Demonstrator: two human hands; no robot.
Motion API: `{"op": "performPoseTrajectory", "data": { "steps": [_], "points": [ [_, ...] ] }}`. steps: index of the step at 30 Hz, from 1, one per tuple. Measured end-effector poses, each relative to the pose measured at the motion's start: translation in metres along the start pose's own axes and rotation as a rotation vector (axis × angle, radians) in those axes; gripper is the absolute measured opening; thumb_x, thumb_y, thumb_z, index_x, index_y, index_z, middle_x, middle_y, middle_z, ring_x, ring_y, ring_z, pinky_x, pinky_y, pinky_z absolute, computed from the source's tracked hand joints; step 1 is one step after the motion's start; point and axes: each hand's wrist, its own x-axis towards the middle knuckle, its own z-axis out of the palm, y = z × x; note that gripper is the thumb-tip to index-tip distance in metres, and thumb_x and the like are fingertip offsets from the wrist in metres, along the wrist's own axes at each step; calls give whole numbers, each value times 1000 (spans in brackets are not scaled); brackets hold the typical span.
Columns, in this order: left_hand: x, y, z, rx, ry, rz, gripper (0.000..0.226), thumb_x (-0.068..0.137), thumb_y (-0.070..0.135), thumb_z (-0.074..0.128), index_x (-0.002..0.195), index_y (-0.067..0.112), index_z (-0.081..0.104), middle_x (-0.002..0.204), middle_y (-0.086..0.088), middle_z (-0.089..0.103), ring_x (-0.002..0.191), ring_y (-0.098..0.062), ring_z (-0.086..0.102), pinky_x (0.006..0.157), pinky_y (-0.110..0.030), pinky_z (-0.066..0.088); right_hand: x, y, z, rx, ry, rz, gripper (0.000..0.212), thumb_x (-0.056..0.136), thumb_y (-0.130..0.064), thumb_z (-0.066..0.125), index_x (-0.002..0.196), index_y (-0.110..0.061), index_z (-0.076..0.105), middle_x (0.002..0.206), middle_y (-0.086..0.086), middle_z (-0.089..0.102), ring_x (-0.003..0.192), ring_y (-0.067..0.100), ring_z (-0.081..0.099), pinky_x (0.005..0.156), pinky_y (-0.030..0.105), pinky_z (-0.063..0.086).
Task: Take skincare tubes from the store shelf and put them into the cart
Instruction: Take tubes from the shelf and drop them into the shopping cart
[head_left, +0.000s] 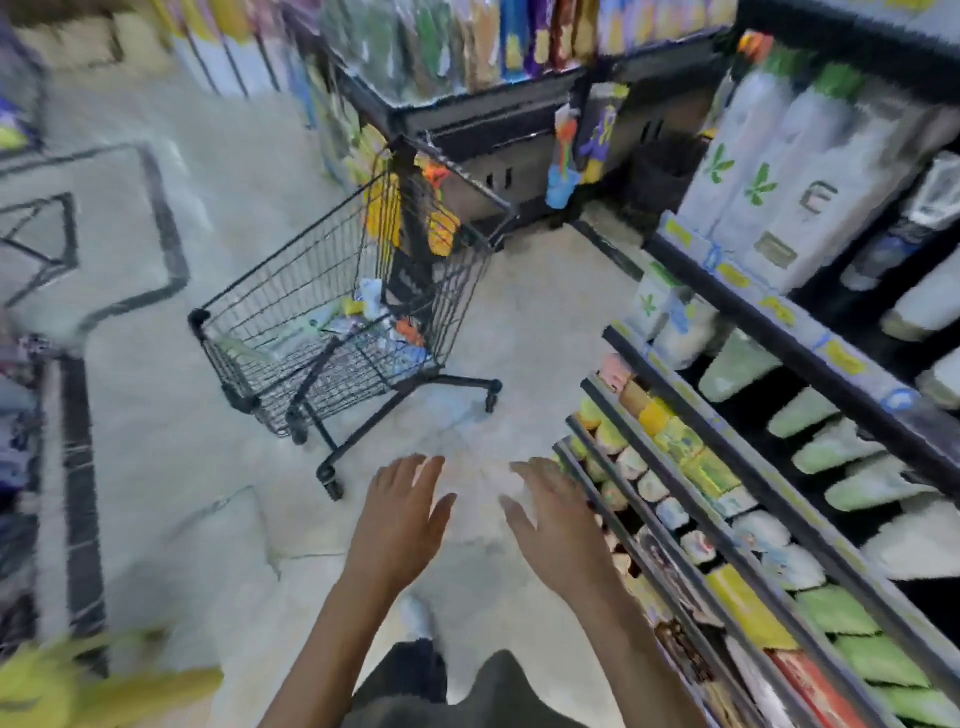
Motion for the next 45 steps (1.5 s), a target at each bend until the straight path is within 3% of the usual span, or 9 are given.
{"op": "performPoseTrajectory", "data": {
  "steps": [5,14,23,29,34,39,42,45],
  "points": [
    [-19,-79,-24,0,30,-244,48,99,41,58,140,15,56,134,-13,62,117,-37,61,98,-47,53,77,-54,27,-64,-106,-137,50,106,-49,43,152,-31,45,161,-5,36,150,14,28,118,32,30],
    [23,-188,-43,-45,28,-405,45,95,34,67,133,12,60,121,-13,66,106,-36,64,90,-44,54,186,-124,71,-64,-199,-208,47,106,-46,46,150,-30,47,160,-6,38,151,12,28,119,33,31],
    [165,-238,-34,-110,-52,-441,48,101,40,54,141,15,52,134,-11,59,120,-34,56,98,-45,49,265,-109,78,31,-289,-90,41,105,-45,48,145,-36,49,148,-18,44,139,5,41,113,28,38],
    [265,-262,-26,-104,-112,-496,53,102,42,51,149,18,45,142,-9,55,127,-31,53,105,-45,46,372,-100,65,8,-364,-94,40,104,-41,53,142,-27,55,143,-12,49,133,10,47,103,19,34],
    [310,-274,-18,-147,-134,-593,53,101,39,54,149,16,46,144,-11,53,129,-33,51,107,-47,44,482,-117,57,4,-415,-166,39,104,-34,56,141,-24,55,144,-4,53,130,16,51,102,30,42],
    [331,-294,-6,-225,-159,-704,54,103,41,51,150,14,46,142,-11,54,130,-30,51,107,-42,43,586,-153,77,-15,-482,-236,40,102,-34,58,141,-23,56,139,-1,55,119,20,57,86,26,39],
    [353,-318,-1,-273,-171,-787,55,103,42,50,151,15,44,147,-10,51,135,-29,47,110,-42,41,639,-173,101,1,-509,-216,39,102,-38,58,138,-24,57,134,-1,57,110,18,59,87,28,42],
    [382,-350,9,-312,-201,-834,55,103,40,52,151,15,43,145,-10,52,130,-28,50,107,-42,43,685,-191,132,-35,-564,-224,43,101,-39,58,141,-22,56,136,2,58,114,22,62,96,39,51]
  ]
}}
